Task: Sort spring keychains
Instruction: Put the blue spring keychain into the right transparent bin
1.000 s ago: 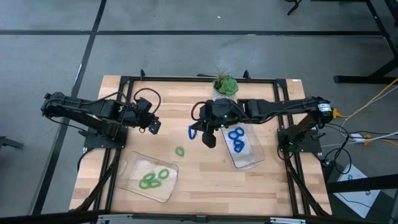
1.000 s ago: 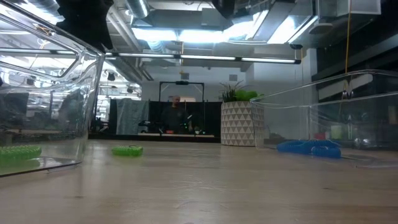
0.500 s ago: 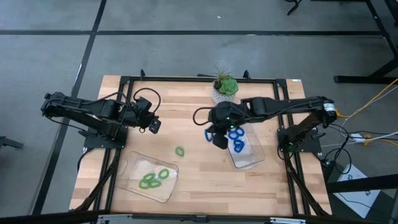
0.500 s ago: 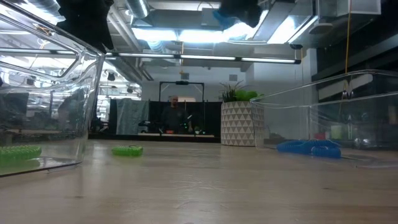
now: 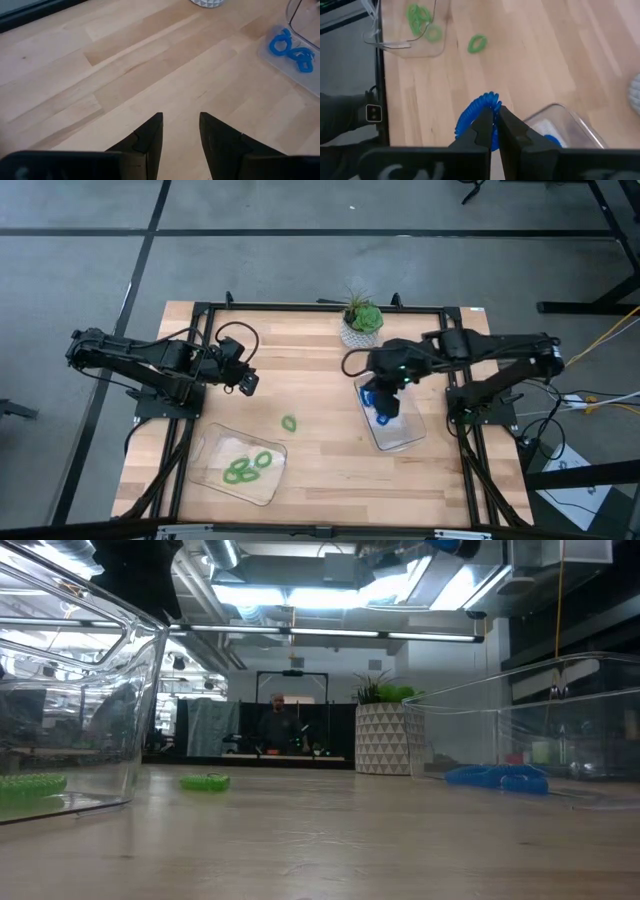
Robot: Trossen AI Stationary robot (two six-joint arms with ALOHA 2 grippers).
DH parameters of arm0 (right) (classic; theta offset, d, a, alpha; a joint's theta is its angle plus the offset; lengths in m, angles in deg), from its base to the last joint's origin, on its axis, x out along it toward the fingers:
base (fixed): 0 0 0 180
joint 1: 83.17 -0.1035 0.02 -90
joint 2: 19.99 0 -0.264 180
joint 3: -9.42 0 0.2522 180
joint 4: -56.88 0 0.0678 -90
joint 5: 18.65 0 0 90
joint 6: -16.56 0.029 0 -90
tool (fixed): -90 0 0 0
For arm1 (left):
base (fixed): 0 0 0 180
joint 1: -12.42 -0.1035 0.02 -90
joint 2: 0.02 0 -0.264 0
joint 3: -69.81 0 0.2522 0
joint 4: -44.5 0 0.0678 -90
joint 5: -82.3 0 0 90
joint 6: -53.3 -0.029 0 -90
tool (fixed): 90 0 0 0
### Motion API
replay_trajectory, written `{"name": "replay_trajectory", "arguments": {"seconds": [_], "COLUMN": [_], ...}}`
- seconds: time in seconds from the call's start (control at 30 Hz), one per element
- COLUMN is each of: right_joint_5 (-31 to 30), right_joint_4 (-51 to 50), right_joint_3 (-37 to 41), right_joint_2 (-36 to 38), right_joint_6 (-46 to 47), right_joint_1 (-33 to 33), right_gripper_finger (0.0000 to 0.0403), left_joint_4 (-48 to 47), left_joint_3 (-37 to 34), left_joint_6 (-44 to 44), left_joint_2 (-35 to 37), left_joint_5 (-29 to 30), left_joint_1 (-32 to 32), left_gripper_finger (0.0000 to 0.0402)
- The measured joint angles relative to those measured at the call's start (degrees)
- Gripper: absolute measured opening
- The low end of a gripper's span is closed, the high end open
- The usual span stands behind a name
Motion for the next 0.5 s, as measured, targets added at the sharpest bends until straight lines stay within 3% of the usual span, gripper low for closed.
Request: {"name": "replay_trajectory", "arguments": {"seconds": [0.5], "right_joint_5": [-3.3], "right_joint_4": [-3.9], "right_joint_3": [0.0], "right_joint_2": [5.3], "right_joint_6": [4.6], "right_joint_1": [-0.4], "right_gripper_finger": [0.0016], "left_joint_4": [0.0], "left_joint_3": [0.0], "left_joint_6": [0.0], "left_joint_2": [-1.0], "left_joint_5": [0.5], "left_joint_1": [0.0], "left_gripper_finger": [0.0123]}}
